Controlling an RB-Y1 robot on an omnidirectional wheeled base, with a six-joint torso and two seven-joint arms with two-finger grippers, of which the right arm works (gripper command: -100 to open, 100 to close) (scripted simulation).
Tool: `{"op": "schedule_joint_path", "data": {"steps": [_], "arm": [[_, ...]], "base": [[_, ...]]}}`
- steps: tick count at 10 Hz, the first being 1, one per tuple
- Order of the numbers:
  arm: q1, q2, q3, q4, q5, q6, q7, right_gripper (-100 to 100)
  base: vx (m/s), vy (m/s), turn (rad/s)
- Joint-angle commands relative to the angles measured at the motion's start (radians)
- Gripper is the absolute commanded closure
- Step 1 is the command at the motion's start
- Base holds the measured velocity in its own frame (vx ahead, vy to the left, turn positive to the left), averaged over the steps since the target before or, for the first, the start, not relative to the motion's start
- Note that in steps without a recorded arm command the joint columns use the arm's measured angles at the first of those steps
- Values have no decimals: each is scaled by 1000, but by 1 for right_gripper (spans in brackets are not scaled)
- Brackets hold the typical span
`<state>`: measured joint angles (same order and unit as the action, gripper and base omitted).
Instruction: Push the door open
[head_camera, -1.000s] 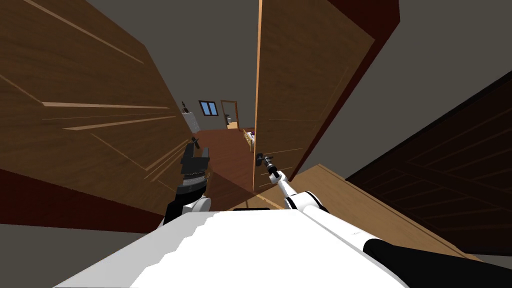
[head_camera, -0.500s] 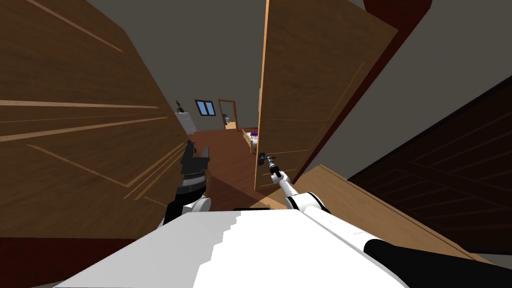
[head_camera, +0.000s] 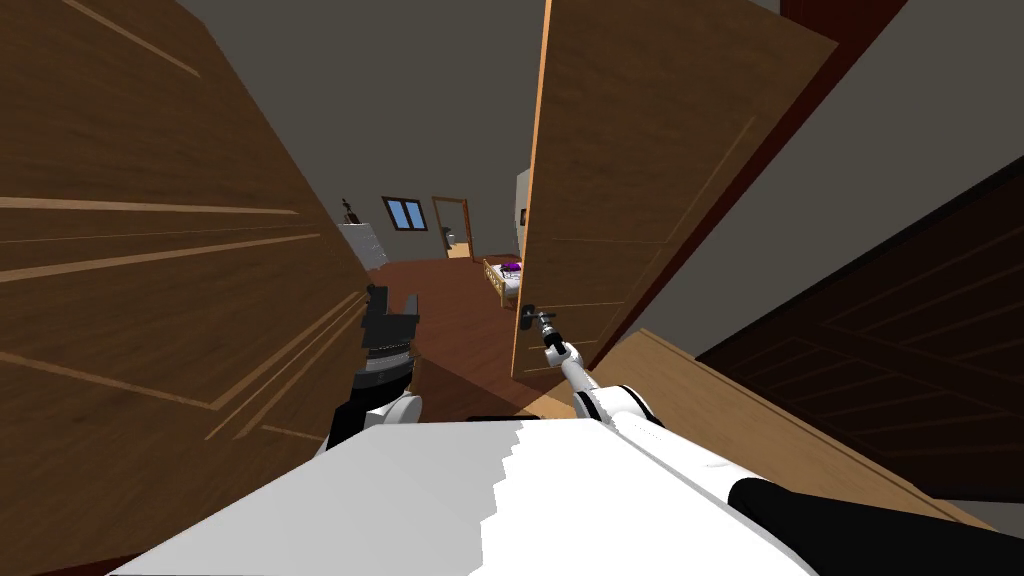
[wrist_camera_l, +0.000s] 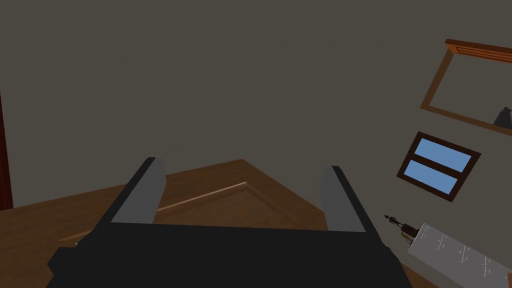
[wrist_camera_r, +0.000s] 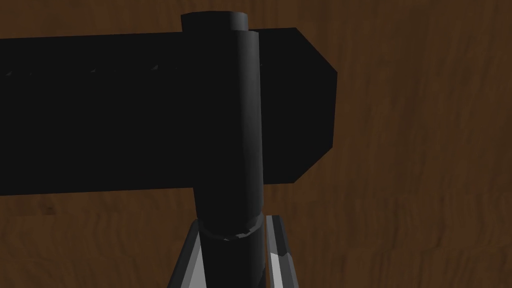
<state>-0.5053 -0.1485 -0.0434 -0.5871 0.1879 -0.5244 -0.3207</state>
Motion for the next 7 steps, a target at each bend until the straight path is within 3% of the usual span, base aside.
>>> {"op": "schedule_joint_path", "data": {"steps": [1,7], "arm": [[11,-13,-24,-19,-11,16,13,100],[18,-28,-83,-17,-40,24,52,100]], "base": [[91,98,-42],[149,148,-67]]}}
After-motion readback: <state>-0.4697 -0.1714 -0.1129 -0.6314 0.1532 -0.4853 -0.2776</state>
